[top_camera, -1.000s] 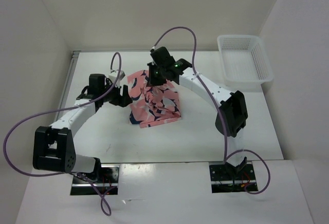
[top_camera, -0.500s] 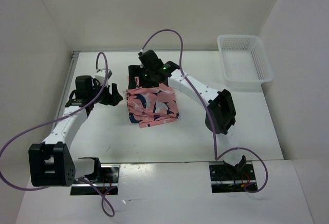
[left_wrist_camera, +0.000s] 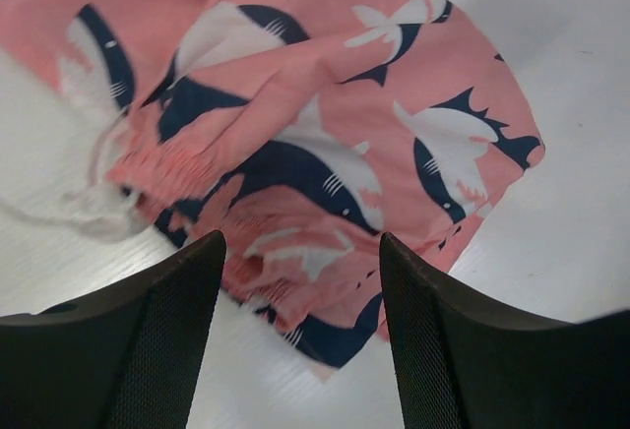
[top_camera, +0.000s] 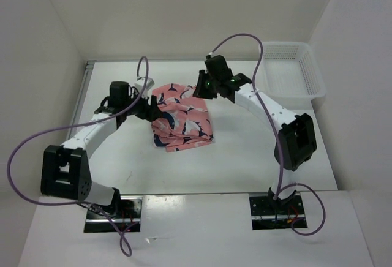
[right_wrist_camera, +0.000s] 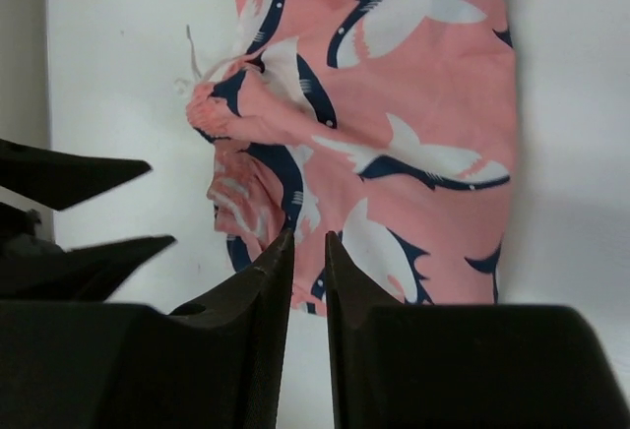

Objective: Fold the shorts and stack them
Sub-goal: Fold the shorts

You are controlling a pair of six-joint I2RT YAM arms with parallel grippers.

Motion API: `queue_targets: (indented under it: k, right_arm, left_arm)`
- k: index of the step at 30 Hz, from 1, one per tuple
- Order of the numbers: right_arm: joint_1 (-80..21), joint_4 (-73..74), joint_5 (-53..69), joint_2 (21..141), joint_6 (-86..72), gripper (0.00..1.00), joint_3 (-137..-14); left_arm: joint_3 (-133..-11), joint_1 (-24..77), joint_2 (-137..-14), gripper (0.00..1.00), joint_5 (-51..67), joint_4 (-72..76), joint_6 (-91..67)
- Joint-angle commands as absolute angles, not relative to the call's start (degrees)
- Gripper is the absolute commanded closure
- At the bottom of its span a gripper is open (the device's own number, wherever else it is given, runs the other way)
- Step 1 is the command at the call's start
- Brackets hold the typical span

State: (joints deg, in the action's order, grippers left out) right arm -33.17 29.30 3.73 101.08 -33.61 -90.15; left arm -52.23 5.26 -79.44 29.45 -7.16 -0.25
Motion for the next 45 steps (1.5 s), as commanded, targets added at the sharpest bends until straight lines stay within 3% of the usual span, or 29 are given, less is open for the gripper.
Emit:
queue_targets:
  k: [1, 8, 20, 24, 26, 29, 30, 31, 33, 36, 39, 45]
  right_arm:
    - [-33.76, 26.10, 5.62, 107.12, -34.01, 0.77, -95.33]
    - [-29.10, 26.72, 10.89, 123.47, -33.49, 0.80, -108.26]
    - [-24.87, 35.93, 10.11, 150.18, -34.63, 0.81, -134.71]
    - [-24.87, 39.99, 10.20, 151.62, -34.63, 0.82, -140.54]
    - [-25.58, 39.47, 8.54, 146.38, -34.10, 0.82, -139.93]
    - [-26.19, 37.89, 4.93, 136.28, -33.49, 0.59, -135.63]
    - [-26.19, 37.01, 4.05, 133.53, -32.96, 0.46, -134.31]
    - [-26.19, 36.48, 1.95, 130.81, -32.96, 0.23, -130.99]
    - [-26.19, 35.34, 0.10, 122.58, -31.65, 0.01, -126.93]
    - [-26.19, 33.85, -4.65, 111.33, -31.12, 0.00, -116.92]
    - [-26.19, 32.08, -8.69, 99.81, -31.64, 0.00, -101.84]
    - [-23.03, 37.87, -15.46, 86.41, -33.57, 0.00, -88.26]
  left_arm:
    - [-54.23, 8.34, -84.36, 0.29, 32.43, -0.28, 0.00]
    - [-51.78, 9.14, -96.66, 0.32, 31.11, 5.44, 0.00]
    - [-46.76, 9.14, -96.68, 0.34, 28.04, 1.14, 0.00]
    - [-46.84, 9.14, -94.49, 0.34, 27.52, -0.70, 0.00]
    - [-47.72, 9.14, -92.73, 0.34, 27.51, -2.01, 0.00]
    - [-50.44, 9.14, -90.10, 0.27, 27.51, -4.38, 0.00]
    - [-51.23, 9.14, -89.30, 0.24, 27.51, -5.18, 0.00]
    - [-52.11, 9.14, -88.43, 0.21, 27.51, -6.06, 0.00]
    - [-54.22, 9.14, -85.53, 0.14, 27.51, -8.69, 0.00]
    - [-55.98, 9.14, -81.05, 0.01, 25.85, -12.03, 0.00]
    - [-58.18, 9.14, -76.30, 0.01, 25.32, -14.85, 0.00]
    - [-58.89, 8.53, -67.60, 0.01, 25.83, -18.63, 0.00]
